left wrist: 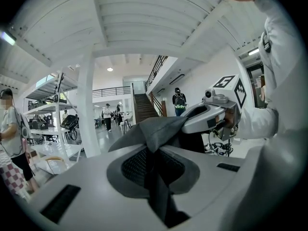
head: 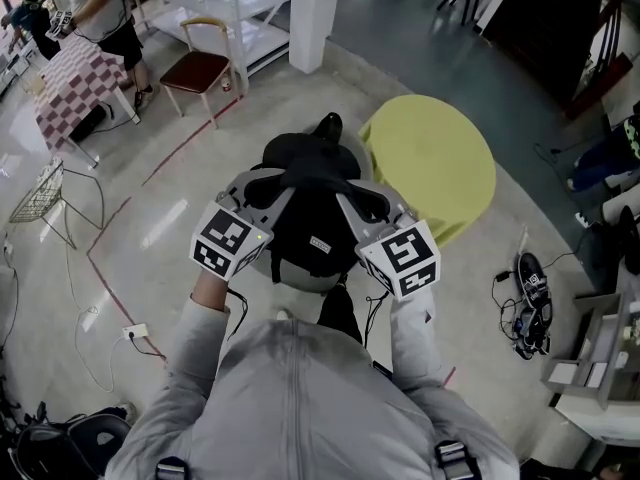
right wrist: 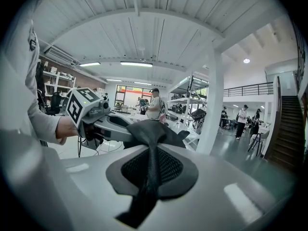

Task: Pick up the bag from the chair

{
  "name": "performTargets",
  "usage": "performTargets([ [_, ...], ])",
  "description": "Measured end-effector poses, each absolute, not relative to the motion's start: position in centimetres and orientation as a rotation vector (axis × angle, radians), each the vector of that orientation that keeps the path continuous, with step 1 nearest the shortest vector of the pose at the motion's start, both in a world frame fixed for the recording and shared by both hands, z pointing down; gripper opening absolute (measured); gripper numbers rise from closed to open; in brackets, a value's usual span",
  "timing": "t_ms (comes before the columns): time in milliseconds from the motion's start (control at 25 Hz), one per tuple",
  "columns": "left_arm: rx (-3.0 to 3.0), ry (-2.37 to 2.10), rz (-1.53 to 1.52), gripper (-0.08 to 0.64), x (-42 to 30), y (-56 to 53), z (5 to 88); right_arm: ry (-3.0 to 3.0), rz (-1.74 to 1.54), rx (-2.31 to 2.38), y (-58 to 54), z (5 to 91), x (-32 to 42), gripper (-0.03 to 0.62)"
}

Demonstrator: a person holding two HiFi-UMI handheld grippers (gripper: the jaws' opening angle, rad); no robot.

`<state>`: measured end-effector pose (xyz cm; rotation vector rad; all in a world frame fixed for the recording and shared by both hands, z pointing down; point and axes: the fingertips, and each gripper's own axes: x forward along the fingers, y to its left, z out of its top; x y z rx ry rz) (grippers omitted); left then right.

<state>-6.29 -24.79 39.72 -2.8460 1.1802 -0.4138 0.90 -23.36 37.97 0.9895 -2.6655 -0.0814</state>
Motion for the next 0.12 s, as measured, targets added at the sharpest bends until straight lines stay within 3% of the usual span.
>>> performTargets([
  [120,-2.849,1.183,-0.433,0.035,-6.21,-25.16,40.11,-2.662,-0.071,0.988,-23.7,38.38,1.0,0.036],
])
